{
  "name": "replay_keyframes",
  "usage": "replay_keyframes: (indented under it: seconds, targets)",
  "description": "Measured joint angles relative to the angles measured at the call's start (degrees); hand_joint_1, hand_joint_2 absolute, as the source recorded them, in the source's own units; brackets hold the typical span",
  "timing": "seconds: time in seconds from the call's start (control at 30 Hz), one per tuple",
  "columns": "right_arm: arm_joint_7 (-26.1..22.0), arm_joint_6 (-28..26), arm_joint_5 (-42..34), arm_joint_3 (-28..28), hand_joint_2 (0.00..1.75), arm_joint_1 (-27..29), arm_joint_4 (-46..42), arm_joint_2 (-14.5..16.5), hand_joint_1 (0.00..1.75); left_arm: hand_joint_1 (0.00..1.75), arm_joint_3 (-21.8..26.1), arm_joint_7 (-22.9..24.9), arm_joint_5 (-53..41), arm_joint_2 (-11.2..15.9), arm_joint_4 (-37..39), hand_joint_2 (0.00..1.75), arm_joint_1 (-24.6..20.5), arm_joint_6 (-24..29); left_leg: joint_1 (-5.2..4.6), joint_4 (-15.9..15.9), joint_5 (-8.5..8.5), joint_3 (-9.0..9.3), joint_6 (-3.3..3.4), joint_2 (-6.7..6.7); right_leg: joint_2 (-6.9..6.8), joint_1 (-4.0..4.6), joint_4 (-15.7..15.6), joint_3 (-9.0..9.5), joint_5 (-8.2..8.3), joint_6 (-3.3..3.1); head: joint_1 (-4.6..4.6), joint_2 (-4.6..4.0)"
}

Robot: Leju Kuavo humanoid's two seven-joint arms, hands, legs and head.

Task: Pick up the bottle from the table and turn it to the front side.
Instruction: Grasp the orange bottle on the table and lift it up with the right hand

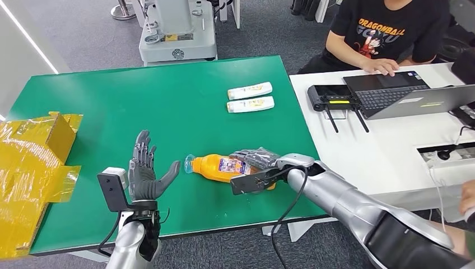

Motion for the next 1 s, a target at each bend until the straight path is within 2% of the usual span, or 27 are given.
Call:
replay_keyframes:
  seconds: [0.07,0.1,0.13,1.0]
  targets:
    - [0.08,0.05,0.39,-0.15,1.75,0.22,-0.53,-0.33,1.29,0.0,0.01,0.09,-0.23,-0.01,-0.29,1.75,0.27,-0.05,0.0,0.0,0.0,0.0,0.0,0.01,0.0,0.0,0.0,0.0,0.0,0.0,0.01,0.0]
    - [0.11,0.05,0.49,-0.22,1.75,0.33,-0.82,-0.48,1.55,0.0,0.01,0.13,-0.34,-0.01,-0.49,1.75,0.43,-0.08,0.0,0.0,0.0,0.0,0.0,0.01,0.01,0.0,0.0,0.0,0.0,0.0,0.01,0.0]
    - [0.13,0.04,0.5,-0.3,1.75,0.45,-1.13,-0.61,1.59,0.0,0.02,0.16,-0.44,-0.01,-0.7,1.75,0.59,-0.1,0.0,0.0,0.0,0.0,0.0,0.01,0.01,0.0,0.0,0.0,0.0,0.0,0.01,0.0]
    - [0.04,-2.29,0.52,-3.68,1.75,3.89,-5.54,-1.81,1.75,0.0,0.61,0.75,-0.86,0.0,-2.78,1.75,2.6,-0.86,0.0,0.0,0.0,-0.02,0.0,-0.01,-0.01,0.0,0.0,0.0,0.0,0.0,0.01,0.0]
